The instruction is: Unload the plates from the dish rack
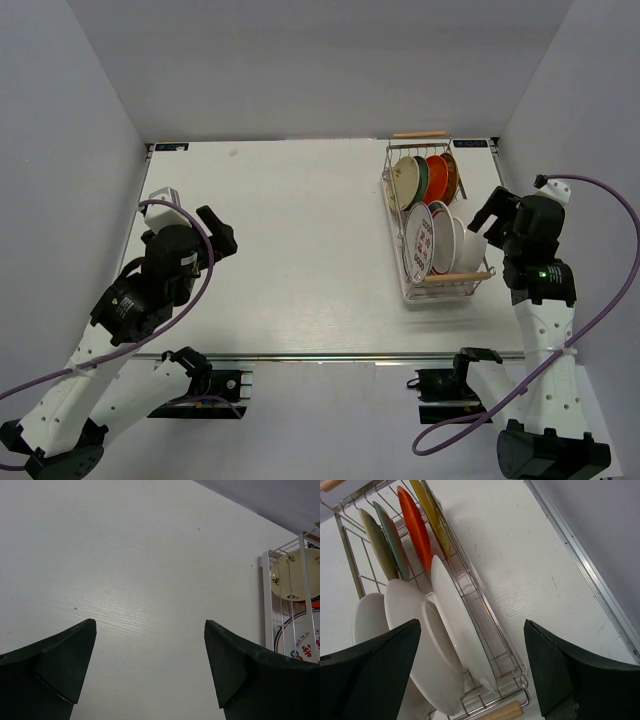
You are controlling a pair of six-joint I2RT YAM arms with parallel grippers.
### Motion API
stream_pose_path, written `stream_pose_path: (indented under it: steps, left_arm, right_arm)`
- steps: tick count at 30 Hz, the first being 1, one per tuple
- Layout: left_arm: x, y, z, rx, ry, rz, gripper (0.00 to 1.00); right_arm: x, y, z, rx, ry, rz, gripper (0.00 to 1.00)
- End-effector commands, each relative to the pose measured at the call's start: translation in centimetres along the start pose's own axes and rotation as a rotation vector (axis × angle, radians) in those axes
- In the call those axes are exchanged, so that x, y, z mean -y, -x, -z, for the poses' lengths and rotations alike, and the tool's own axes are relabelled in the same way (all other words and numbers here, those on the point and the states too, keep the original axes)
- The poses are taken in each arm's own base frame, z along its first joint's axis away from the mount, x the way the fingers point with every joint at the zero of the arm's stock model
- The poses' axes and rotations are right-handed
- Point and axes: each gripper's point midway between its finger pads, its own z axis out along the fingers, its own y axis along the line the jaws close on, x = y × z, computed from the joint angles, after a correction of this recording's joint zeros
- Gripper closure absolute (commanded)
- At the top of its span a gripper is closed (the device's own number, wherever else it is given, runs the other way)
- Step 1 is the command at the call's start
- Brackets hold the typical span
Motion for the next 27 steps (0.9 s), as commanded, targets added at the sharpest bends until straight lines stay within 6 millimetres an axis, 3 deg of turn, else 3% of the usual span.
stream_pose_path:
  steps: [1, 8, 11, 12, 13, 14, 15, 20, 25, 27]
  left_arm:
    - [-0.5, -0.4, -0.2, -0.008, 0.032, 0.006, 0.02]
    - [-0.1, -0.5, -0.3, -0.011, 0.014, 0.006, 0.02]
    - [0.1, -0.8, -0.7, -0.023, 0.014, 0.021, 0.02]
    - [0.2, -1.2, -0.9, -0.032, 0.013, 0.019, 0.02]
    - [0.5, -1.3, -1.2, -0.034, 0.012, 0.019, 0.02]
    - [0.5, -1.5, -1.5, -0.041, 0.014, 0.013, 0.02]
    - [0.6, -1.9, -1.7, -0.051, 0.016, 0.007, 0.02]
    - [1.0, -2.5, -2.3, -0.069, 0.011, 0.002, 0.02]
    - [0.7, -3.1, -2.6, -0.072, 0.020, -0.005, 0.02]
    - [0.5, -3.3, -2.7, -0.075, 0.026, -0.010, 0.02]
  right_arm:
    - [-0.4, 0.8, 0.0, 0.023, 0.014, -0.004, 0.11]
    - [-2.8, 1.7, 1.0, 0.082, 0.170, 0.053, 0.11]
    - [-5.8, 3.3, 2.8, 0.148, 0.350, 0.109, 0.11]
    - [-7.5, 3.4, 3.6, 0.134, 0.450, 0.142, 0.11]
    - [-8.3, 2.6, 3.1, 0.067, 0.491, 0.156, 0.11]
    - [-9.5, 3.5, 3.7, 0.062, 0.546, 0.169, 0.11]
    - [-11.2, 2.4, 3.4, -0.019, 0.640, 0.175, 0.11]
    - [-14.3, 0.9, 3.2, -0.129, 0.741, 0.220, 0.11]
    - [-15.9, -0.7, 3.5, -0.205, 0.742, 0.278, 0.11]
    - [-15.0, -1.5, 2.7, -0.247, 0.653, 0.289, 0.11]
